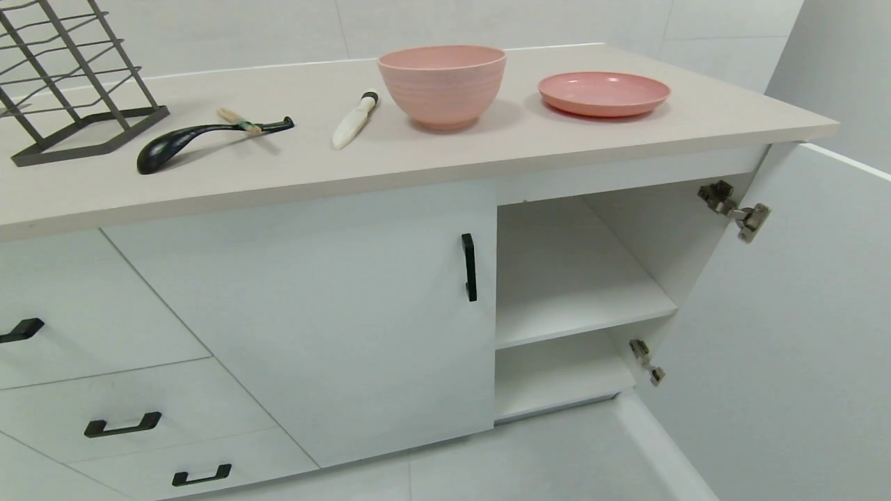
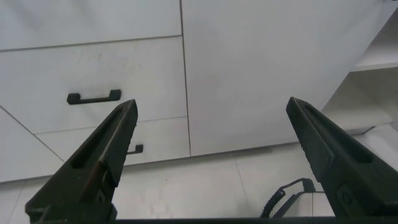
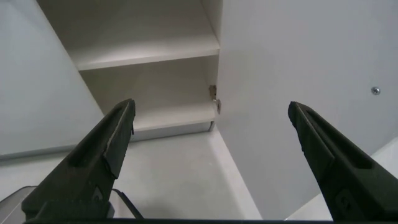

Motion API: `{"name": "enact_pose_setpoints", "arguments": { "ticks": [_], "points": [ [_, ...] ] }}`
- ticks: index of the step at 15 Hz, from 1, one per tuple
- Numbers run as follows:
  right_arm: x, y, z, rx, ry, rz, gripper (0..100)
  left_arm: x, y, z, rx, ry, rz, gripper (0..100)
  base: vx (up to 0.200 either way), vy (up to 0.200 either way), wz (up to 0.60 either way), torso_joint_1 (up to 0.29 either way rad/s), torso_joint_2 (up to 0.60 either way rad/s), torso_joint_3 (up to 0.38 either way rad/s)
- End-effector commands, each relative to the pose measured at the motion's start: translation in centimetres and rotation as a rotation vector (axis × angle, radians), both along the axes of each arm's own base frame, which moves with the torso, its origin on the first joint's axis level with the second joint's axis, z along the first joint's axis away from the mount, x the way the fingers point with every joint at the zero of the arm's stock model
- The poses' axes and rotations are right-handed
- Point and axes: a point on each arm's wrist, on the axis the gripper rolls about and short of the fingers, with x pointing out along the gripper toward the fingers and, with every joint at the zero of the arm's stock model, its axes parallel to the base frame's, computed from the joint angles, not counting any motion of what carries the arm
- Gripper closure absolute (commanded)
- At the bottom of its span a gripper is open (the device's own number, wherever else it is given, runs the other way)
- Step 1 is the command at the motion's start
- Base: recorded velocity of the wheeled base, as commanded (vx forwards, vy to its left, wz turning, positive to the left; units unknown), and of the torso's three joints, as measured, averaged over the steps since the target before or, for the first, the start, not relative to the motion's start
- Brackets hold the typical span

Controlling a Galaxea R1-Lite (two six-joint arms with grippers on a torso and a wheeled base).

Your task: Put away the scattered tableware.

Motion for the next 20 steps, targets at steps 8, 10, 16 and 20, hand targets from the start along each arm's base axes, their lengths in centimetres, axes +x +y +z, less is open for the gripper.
{"name": "enact_pose_setpoints", "arguments": {
  "ticks": [8, 10, 16, 20],
  "points": [
    [0.0, 0.0, 0.01, -0.002, -0.001, 0.0, 0, 0.02, 0.01, 0.02, -0.008, 0.001, 0.001, 0, 0.2, 0.0, 0.0, 0.002, 0.0, 0.004],
    [0.0, 0.01, 0.01, -0.002, -0.001, 0.001, 0, 0.02, 0.01, 0.02, -0.008, 0.001, 0.001, 0, 0.1, 0.0, 0.0, 0.004, 0.0, 0.001],
    [0.0, 0.01, -0.01, -0.005, 0.001, 0.003, 0, 0.02, 0.01, 0.02, -0.009, 0.001, 0.001, 0, 0.0, 0.0, 0.0, 0.0, 0.0, 0.0],
    [0.0, 0.01, -0.01, -0.007, 0.001, 0.001, 0, 0.02, 0.01, 0.02, -0.009, 0.001, 0.001, 0, 0.0, 0.0, 0.0, 0.025, -0.04, -0.008]
  ]
}}
